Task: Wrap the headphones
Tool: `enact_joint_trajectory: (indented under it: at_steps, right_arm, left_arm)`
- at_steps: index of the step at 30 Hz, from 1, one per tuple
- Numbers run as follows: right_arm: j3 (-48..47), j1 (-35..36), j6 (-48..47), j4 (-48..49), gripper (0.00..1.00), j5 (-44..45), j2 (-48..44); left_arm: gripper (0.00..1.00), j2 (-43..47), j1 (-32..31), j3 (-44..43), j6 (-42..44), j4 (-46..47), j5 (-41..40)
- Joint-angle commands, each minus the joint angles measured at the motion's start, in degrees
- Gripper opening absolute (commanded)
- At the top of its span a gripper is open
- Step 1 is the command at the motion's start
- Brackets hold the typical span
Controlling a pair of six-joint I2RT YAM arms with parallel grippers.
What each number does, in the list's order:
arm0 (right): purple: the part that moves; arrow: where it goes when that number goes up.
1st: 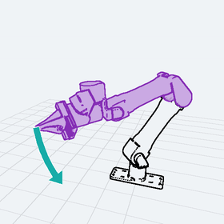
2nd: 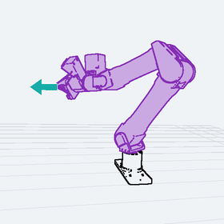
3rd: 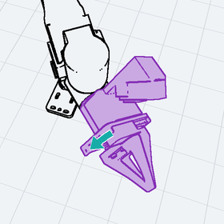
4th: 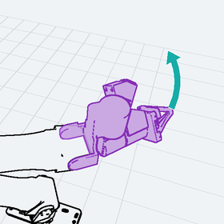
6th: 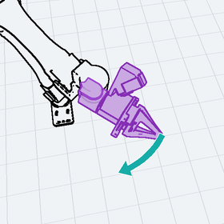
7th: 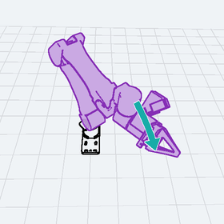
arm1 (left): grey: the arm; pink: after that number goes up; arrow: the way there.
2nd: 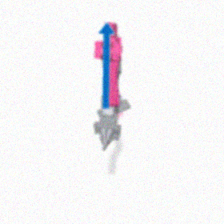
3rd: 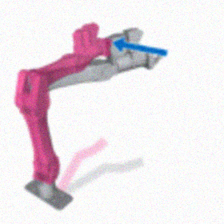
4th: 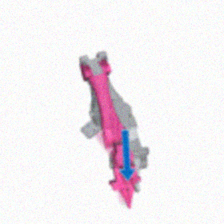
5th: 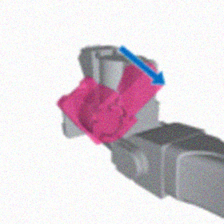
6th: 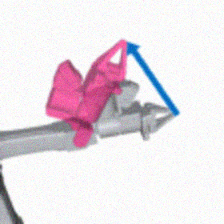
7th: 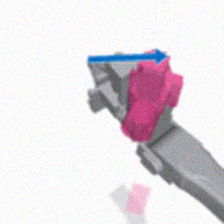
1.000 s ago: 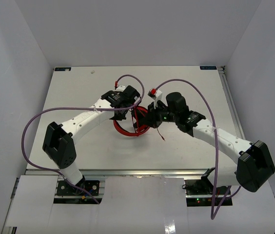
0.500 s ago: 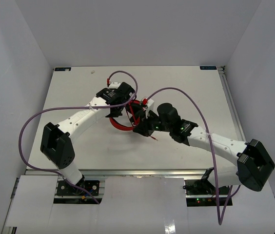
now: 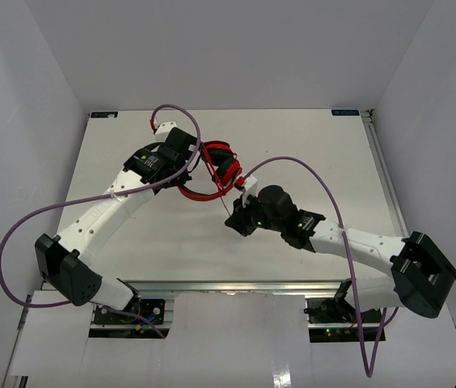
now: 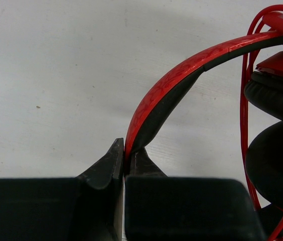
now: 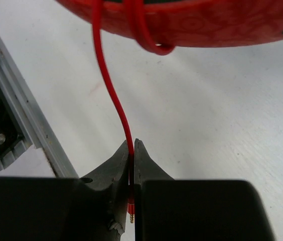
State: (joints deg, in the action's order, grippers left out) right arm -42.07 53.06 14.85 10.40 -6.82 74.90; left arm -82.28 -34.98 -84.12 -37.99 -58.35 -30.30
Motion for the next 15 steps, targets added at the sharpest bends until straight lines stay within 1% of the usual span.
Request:
enact_joint_trajectory:
  at_steps: [1, 5, 10, 15]
  right_arm:
    - [2.4, 0.4, 0.0, 4.2, 0.08, 6.4, -2.0]
    - [4.7, 0.4, 0.2, 6.8, 0.08, 9.1, -2.6]
    - [7.7, 0.4, 0.7, 14.8, 0.08, 10.2, -4.1]
    - [9.5, 0.5, 1.5, 21.2, 0.08, 11.1, -6.0]
  left_arm:
    - [0.00, 3.7, 0.6, 0.4, -1.7, 3.4, 1.4]
    - [0.00, 5.8, 1.5, 1.3, -1.7, 4.9, 5.6]
    - [0.00, 10.2, 2.3, 4.9, -2.5, 9.5, 13.8]
    - [0.00, 14.1, 2.4, 8.7, -5.6, 13.6, 22.0]
